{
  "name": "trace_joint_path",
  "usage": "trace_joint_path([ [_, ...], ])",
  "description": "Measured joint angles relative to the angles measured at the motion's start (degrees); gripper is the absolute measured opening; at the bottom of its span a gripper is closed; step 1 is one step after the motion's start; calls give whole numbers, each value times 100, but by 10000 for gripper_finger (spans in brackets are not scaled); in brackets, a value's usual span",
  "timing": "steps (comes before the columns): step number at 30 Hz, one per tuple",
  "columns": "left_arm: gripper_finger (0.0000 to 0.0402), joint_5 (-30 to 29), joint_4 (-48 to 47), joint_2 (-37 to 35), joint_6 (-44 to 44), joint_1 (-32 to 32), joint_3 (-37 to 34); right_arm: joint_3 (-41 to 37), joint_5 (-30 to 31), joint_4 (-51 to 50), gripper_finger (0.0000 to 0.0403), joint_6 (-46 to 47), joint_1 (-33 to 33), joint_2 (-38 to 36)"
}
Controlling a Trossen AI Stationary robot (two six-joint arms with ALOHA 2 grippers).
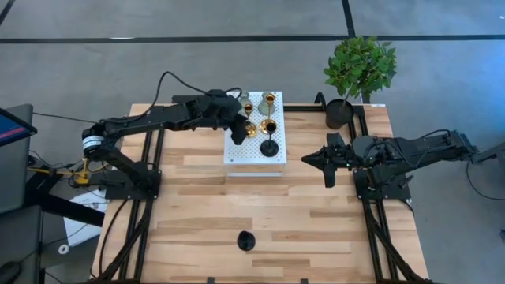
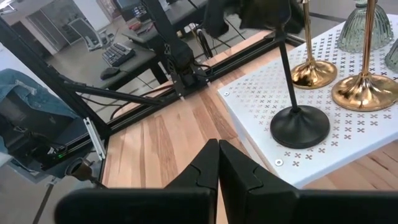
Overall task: Pick & Place candle stick holders
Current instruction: Put the black candle holder on the shelf
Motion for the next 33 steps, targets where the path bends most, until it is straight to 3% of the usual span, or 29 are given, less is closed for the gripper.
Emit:
trace_joint_path([
  [5,99,-375,-147,-392,105,7,-1,0,0,1,0,7,0,0],
  [11,99,-401,-542,-965,111,-14,-1,0,-2,3,0,7,1,0],
  [20,93,213,-1684,-1911,89,-277,-276,0,-159,3,0,9,0,2],
  [28,8,537,-1643,-2777,89,-1196,-1429,0,-162,18,0,18,0,3],
  [30,7,536,-1511,-3004,70,-1567,-1749,0,-162,37,0,34,0,4],
  [33,5,533,-600,-3268,-168,-2276,-2295,0,-157,78,0,33,0,5],
])
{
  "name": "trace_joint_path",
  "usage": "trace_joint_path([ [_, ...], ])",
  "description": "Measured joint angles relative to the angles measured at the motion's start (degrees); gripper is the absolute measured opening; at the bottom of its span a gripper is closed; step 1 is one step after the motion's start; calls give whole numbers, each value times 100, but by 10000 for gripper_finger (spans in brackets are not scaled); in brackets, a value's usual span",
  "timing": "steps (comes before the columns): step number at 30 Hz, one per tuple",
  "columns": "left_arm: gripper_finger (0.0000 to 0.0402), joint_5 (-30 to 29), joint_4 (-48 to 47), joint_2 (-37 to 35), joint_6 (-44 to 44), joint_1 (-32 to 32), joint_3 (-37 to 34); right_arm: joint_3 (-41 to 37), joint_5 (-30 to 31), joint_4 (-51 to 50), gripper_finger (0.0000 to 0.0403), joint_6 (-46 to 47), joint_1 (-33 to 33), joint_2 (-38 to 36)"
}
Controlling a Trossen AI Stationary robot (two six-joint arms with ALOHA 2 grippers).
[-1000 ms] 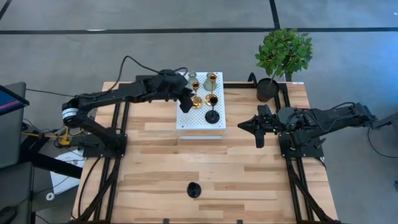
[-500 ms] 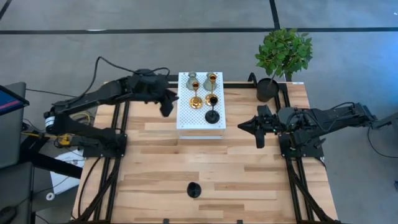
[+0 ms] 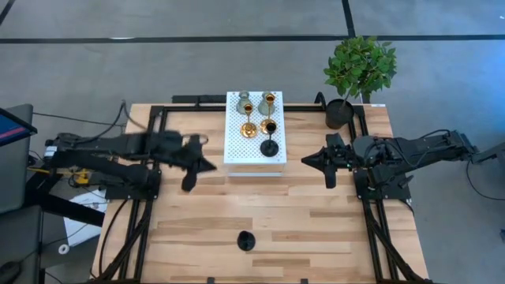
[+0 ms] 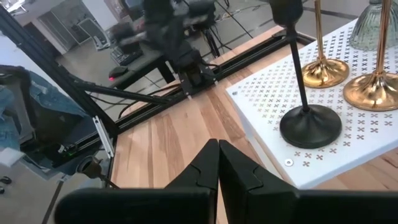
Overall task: Pick & Place candle stick holders
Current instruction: Put the black candle holder on the shelf
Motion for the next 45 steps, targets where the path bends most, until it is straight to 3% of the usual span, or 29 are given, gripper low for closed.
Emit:
trace_joint_path([
  [3,4,-73,1403,-74,-8,-775,-574,0,7,133,0,0,0,2],
  [6,4,-594,2418,78,172,-1465,-1065,0,9,176,0,64,0,2],
  [10,4,-1392,2500,469,283,-2074,-1449,0,7,174,0,367,2,2],
  [14,5,-1456,2839,959,283,-2358,-1598,0,8,168,0,611,7,6],
  [23,10,-927,4640,2134,449,-2485,-1630,2,-11,57,0,623,7,6],
  [34,6,-920,5128,3079,386,-2483,-1628,2,-501,-540,0,624,7,-9],
  [45,43,-920,6126,3909,-297,-2483,-1628,2,-505,-620,0,531,7,-9],
])
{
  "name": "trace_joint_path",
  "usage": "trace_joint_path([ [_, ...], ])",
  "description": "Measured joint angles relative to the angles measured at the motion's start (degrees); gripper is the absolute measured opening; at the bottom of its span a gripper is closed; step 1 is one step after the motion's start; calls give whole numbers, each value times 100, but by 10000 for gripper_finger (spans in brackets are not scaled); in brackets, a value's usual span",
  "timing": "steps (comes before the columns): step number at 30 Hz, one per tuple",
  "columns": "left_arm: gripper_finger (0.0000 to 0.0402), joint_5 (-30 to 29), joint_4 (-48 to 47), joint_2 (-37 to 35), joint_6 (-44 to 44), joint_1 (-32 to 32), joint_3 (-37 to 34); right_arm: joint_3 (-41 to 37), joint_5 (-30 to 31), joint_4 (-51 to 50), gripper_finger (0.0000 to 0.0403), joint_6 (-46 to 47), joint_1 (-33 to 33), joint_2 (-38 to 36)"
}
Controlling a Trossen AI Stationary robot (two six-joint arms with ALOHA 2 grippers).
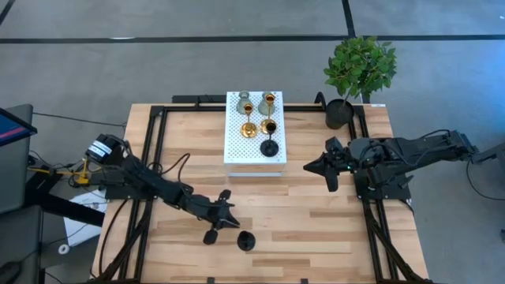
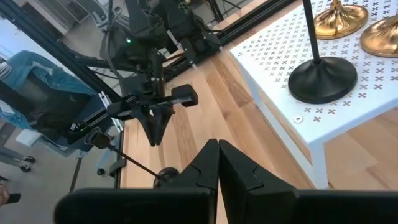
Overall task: Pick & Place candle stick holders
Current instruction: Put the black candle holder on the shelf
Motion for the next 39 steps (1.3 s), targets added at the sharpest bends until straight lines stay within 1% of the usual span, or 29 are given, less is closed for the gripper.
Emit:
trace_joint_path([
  [3,64,3,28,75,-68,0,0,0,0,-69,0,-14,-2,0],
  [7,95,147,120,89,-70,0,2,0,0,-70,0,-15,-7,0],
  [13,144,152,241,91,-68,0,4,0,0,-76,0,-15,-7,0],
  [17,162,149,281,91,213,-48,4,0,0,-80,0,-16,-7,0],
  [28,164,102,349,126,274,-120,49,0,0,-81,0,-15,-7,0],
  [31,163,90,349,350,274,-142,268,0,0,-73,0,-15,-7,0],
  [35,159,125,344,846,274,-175,597,0,-2,-53,0,-14,-7,-2],
  [39,154,127,424,977,263,-168,651,0,-8,-50,0,-13,-7,-2],
])
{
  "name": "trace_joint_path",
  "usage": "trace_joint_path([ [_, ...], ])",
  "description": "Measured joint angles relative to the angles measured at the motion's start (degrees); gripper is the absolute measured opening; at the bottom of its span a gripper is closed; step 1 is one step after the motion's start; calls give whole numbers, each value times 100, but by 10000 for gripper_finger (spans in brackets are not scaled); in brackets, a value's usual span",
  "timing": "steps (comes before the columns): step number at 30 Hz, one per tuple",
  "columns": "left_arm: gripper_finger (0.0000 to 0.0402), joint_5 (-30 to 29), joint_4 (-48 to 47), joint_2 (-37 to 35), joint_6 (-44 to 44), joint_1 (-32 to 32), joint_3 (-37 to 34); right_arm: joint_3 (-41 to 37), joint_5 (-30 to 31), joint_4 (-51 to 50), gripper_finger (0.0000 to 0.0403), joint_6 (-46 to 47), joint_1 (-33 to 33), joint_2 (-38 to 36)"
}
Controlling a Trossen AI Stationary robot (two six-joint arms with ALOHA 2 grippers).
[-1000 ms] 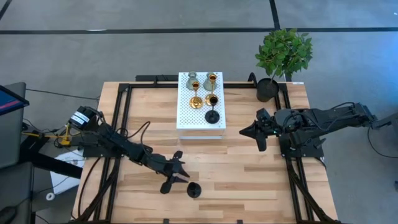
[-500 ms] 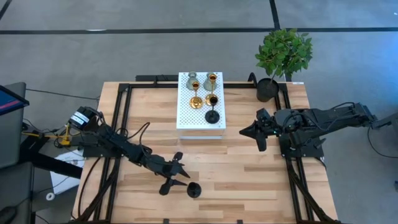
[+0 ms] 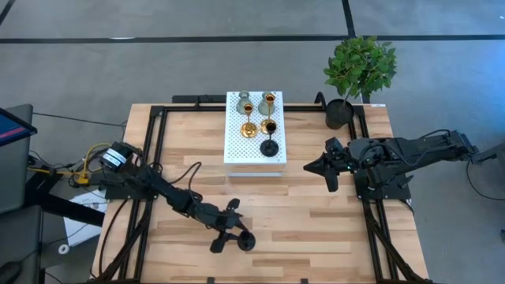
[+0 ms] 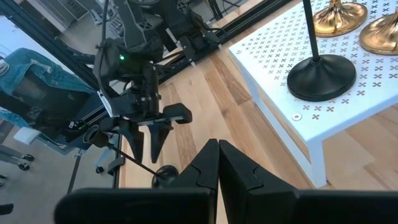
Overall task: Pick & Place candle stick holders
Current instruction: Put the black candle holder on the shelf
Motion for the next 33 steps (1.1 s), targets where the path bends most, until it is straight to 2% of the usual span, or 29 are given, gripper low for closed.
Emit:
trace_joint_path([
  [7,134,17,271,141,-473,-35,7,0,-7,-4,0,0,0,2],
  [19,104,24,571,589,-513,-152,308,0,-92,-23,0,2,0,0],
  [23,77,24,561,576,-737,-151,308,0,-99,-14,0,2,0,0],
  [28,16,1,613,552,-918,-150,313,0,-100,-13,0,0,0,1],
  [33,16,-349,247,280,-1071,-155,304,0,-118,-15,0,-101,0,0],
])
